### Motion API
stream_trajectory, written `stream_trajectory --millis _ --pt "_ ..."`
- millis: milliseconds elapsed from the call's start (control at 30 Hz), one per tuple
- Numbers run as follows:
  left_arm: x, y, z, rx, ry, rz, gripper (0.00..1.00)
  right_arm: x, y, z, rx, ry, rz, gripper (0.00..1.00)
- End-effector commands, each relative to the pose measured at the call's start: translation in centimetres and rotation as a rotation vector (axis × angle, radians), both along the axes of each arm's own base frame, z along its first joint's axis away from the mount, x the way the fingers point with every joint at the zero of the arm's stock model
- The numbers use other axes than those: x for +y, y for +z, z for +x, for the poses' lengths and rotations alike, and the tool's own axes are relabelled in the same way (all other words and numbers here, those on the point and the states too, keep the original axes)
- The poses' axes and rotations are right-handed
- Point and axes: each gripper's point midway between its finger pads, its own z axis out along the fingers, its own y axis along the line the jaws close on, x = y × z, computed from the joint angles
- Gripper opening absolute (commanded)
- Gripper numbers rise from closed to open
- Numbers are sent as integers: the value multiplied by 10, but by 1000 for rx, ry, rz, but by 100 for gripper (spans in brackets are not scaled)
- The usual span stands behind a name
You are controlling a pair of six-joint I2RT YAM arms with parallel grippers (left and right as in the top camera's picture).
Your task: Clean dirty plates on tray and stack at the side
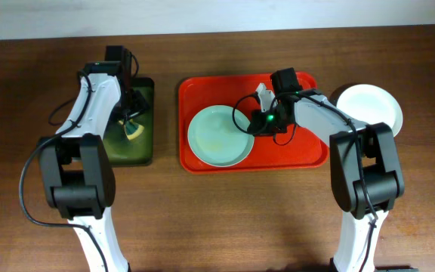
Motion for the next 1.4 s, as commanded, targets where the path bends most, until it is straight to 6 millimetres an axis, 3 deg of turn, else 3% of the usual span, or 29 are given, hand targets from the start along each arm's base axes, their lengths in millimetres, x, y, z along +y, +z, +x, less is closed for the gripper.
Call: stream_trajectory --millis 0,67,133,167,233,333,367,467,500,600,667,867,933,967,1000,1067,1100,1133,1200,1233,1333,1367 --pt "13 49 3 -63 35 -10 100 -10 -13 0 14 -9 -44 4" --pt "25 121 -24 -140 93 -48 99 -10 7 -1 44 -4 -51 4" --pt "39 161 -64 -143 131 -34 99 -5 40 -2 26 7 -49 4" --pt "45 170 -80 -122 151 -25 99 -1 58 -2 -7 16 -57 4" --pt "49 176 -102 -80 168 -26 100 -12 91 2 -115 2 -229 4" --pt "48 175 -106 -63 168 -27 99 -50 164 15 -361 -89 -670 4" --pt "48 175 -106 -63 168 -27 99 -59 211 19 -499 -150 -856 4" --pt "48 175 -106 -63 168 -27 99 -62 294 16 -753 -208 -1252 4" --pt "48 175 -106 -63 168 -27 99 -56 309 13 -801 -184 -1345 4" --pt "48 175 -106 -63 168 -27 99 -33 325 10 -852 -34 -1472 4" --pt "48 175 -106 -63 168 -27 99 -36 341 10 -860 -44 -1577 4" --pt "48 175 -106 -63 168 -27 99 -44 361 6 -789 50 -1780 4" --pt "48 175 -106 -63 168 -27 99 -44 367 6 -819 -48 -1756 4" --pt "48 175 -106 -63 168 -27 100 -43 359 5 -859 -144 -1685 4" --pt "48 175 -106 -63 168 -27 99 -40 334 7 -856 -98 -1616 4" --pt "48 175 -106 -63 168 -27 99 -27 248 6 -742 136 -1418 4" --pt "48 175 -106 -63 168 -27 99 -31 215 2 -680 172 -1375 4" --pt "48 175 -106 -63 168 -27 99 -50 200 0 -652 42 -1361 4" --pt "48 175 -106 -63 168 -27 99 -88 207 9 -607 -224 -1264 4" --pt "48 175 -106 -63 168 -27 100 -107 209 15 -552 -340 -1129 4" --pt "48 175 -106 -63 168 -27 99 -160 194 38 -300 -579 -461 4" --pt "48 175 -106 -63 168 -27 100 -178 189 39 -252 -624 -372 4"
